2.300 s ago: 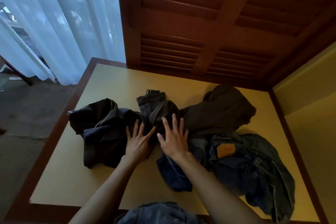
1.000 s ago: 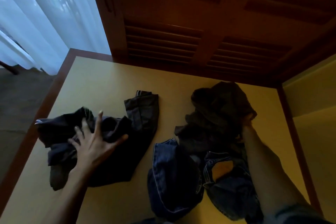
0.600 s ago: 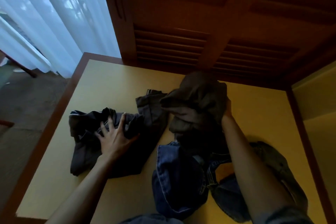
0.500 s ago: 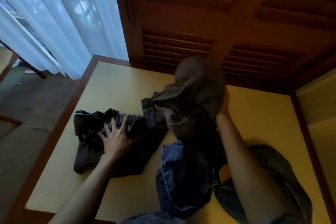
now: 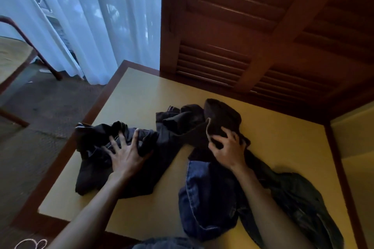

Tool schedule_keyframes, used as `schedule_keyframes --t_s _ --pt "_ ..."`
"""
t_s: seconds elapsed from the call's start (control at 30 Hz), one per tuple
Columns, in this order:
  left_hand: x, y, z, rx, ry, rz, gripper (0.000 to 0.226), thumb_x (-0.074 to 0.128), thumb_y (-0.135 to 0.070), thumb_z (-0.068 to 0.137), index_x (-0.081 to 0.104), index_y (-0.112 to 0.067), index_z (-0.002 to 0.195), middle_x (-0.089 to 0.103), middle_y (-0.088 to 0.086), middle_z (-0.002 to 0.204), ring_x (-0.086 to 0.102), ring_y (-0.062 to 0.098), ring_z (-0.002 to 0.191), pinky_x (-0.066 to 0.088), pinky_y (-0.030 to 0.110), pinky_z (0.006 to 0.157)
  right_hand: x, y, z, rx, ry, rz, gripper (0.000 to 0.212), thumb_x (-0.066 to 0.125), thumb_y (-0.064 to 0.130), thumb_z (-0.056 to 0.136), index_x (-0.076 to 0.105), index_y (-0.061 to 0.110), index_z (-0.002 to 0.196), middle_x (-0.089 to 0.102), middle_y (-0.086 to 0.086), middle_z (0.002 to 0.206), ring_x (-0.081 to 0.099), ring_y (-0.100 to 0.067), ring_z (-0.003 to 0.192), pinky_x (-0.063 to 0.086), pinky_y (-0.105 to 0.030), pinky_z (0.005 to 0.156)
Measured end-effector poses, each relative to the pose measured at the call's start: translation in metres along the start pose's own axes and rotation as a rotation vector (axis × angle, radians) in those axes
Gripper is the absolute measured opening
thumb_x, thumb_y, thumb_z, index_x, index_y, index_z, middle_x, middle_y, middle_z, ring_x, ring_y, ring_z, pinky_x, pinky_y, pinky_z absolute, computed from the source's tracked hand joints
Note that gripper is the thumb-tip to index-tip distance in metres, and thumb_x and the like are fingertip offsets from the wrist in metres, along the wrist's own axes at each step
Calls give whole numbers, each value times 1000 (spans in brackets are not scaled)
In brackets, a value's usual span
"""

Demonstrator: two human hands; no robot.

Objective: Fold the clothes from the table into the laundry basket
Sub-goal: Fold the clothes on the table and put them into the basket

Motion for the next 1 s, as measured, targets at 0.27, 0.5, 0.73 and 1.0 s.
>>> schedule_keyframes --t_s 0.27,0.5,0.73,1.0 --pt "3 -25 -20 240 -82 -69 105 32 -101 63 -15 -59 147 -36 9 158 -27 45 145 -12 68 112 -17 -17 57 388 17 169 123 64 90 57 -1 49 154 -12 -1 166 -8 -39 151 12 -74 112" --pt "14 -32 15 284 -150 189 97 37 -94 67 21 -50 152 27 21 156 34 49 127 34 62 95 52 -4 80 314 137 -31 129 59 97 48 0 50 152 -5 -5 166 12 -45 149 26 -70 110" --pt "5 -42 36 344 -207 193 73 69 -60 75 52 -29 139 60 21 114 55 38 84 48 45 68 45 -2 80 265 0 26 97 74 68 70 31 37 151 41 -14 144 47 -40 130 45 -50 100" --pt "-58 -27 20 93 -85 -323 60 59 -65 81 55 -26 126 68 17 114 64 40 104 51 44 82 -1 -14 31 477 -313 637 56 87 28 73 66 11 123 70 -13 118 65 -33 109 49 -33 85"
Point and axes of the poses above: each hand's wrist, its own z-axis towards the middle knuckle, its own x-axis out of the palm, y = z × x, the point moved 4 cm from there along z, towards the middle knuckle
